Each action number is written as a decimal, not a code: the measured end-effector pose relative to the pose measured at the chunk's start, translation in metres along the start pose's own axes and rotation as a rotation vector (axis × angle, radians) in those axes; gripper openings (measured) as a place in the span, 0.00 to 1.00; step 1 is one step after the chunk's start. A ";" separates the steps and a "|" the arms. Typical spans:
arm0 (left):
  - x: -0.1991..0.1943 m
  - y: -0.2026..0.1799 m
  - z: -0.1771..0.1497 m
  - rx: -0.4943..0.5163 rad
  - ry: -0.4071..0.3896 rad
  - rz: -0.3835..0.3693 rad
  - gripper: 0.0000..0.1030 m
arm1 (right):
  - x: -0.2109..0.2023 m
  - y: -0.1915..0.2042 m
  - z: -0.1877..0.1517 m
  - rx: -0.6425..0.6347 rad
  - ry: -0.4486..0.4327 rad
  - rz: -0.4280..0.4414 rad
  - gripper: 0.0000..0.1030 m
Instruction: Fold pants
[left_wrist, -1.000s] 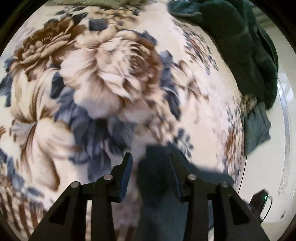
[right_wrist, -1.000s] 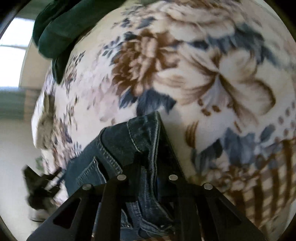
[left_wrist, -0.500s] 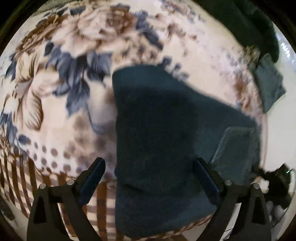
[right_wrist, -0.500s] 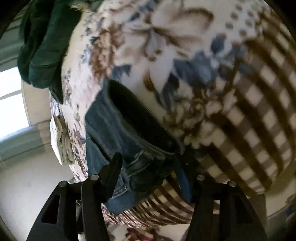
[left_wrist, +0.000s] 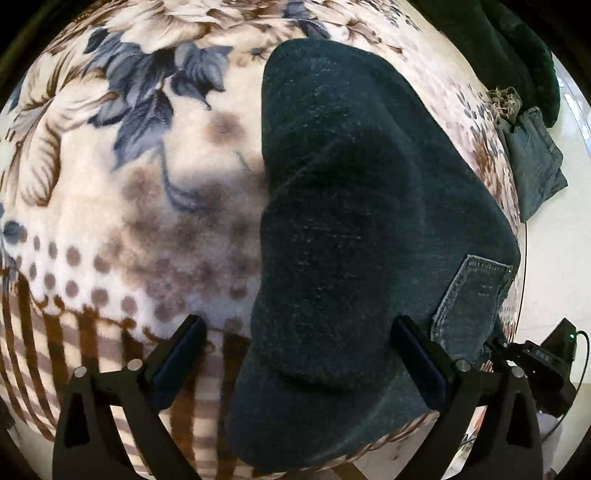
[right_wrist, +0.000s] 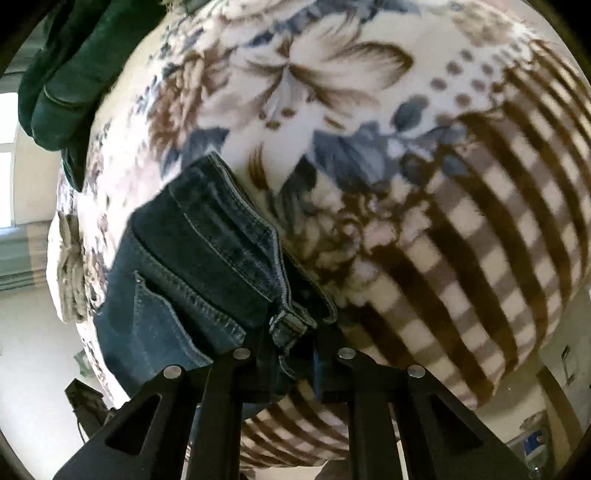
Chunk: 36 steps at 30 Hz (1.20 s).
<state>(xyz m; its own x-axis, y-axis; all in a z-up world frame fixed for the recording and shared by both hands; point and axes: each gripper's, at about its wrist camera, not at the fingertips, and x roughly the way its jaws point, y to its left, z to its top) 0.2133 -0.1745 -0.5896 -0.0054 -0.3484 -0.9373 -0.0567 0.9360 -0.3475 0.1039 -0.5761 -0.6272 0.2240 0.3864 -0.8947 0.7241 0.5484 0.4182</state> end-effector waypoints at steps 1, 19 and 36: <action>0.000 0.001 0.001 -0.009 0.000 -0.005 1.00 | 0.002 0.000 0.002 0.002 0.010 0.009 0.19; 0.022 0.024 0.039 -0.049 0.014 -0.315 1.00 | 0.069 -0.006 -0.012 0.111 0.083 0.493 0.76; -0.001 0.054 0.027 -0.154 -0.043 -0.571 0.59 | 0.069 0.031 -0.014 0.081 -0.003 0.500 0.44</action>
<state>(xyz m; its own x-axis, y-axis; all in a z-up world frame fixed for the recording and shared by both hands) 0.2373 -0.1223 -0.6076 0.1087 -0.7891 -0.6046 -0.1834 0.5818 -0.7924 0.1323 -0.5225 -0.6737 0.5578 0.5850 -0.5888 0.5765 0.2373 0.7819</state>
